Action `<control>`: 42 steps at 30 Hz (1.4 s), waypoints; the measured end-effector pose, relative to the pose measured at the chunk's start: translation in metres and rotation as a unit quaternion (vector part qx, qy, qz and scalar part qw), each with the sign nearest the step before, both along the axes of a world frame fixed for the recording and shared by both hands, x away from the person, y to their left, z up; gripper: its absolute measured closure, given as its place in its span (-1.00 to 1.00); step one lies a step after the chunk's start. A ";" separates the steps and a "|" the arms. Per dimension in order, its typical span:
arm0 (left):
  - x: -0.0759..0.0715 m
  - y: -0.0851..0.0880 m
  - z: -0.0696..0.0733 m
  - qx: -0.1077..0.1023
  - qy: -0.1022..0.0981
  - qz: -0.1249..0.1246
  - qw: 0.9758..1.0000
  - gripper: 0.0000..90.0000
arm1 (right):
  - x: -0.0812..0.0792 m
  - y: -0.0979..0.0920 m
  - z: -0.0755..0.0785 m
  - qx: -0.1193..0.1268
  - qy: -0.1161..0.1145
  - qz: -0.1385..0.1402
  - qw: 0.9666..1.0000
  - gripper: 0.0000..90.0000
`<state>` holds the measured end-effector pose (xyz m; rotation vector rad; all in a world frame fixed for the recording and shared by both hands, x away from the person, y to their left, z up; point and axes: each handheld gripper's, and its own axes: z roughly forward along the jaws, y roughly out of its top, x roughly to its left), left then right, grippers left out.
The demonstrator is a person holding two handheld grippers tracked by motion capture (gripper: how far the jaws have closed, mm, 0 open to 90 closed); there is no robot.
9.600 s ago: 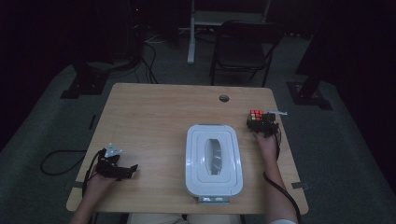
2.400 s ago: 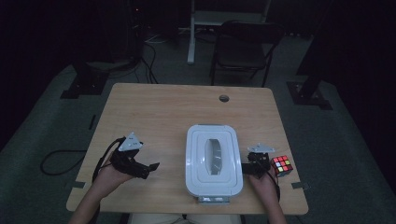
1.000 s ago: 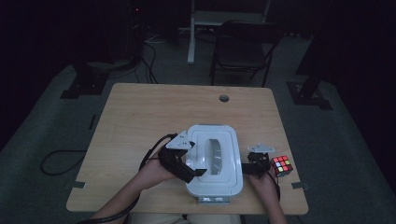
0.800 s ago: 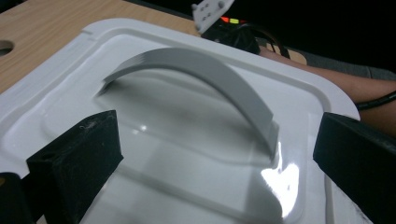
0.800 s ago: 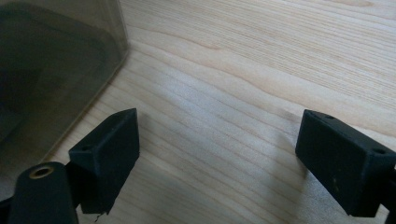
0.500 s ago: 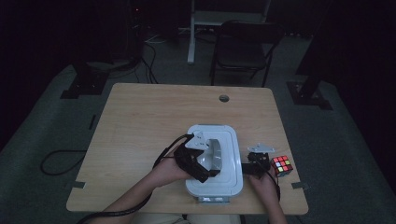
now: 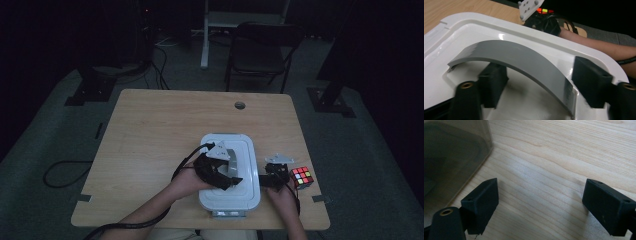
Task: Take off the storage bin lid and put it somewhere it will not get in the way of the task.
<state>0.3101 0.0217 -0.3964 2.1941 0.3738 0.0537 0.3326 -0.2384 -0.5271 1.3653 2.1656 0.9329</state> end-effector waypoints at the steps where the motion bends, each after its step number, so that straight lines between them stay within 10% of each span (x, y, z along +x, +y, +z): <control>1: -0.001 0.000 -0.001 0.003 -0.006 0.001 1.000 -0.20 | 0.000 0.000 0.000 0.000 0.000 0.000 1.000 -0.70; 21: -0.003 0.004 0.002 -0.012 0.034 -0.033 0.999 0.41 | 0.000 0.000 0.000 0.000 0.000 0.000 1.000 -0.70; 42: 0.001 0.051 0.038 -0.052 0.009 -0.027 0.998 0.51 | 0.000 0.000 0.000 0.000 -0.001 0.000 1.000 -0.70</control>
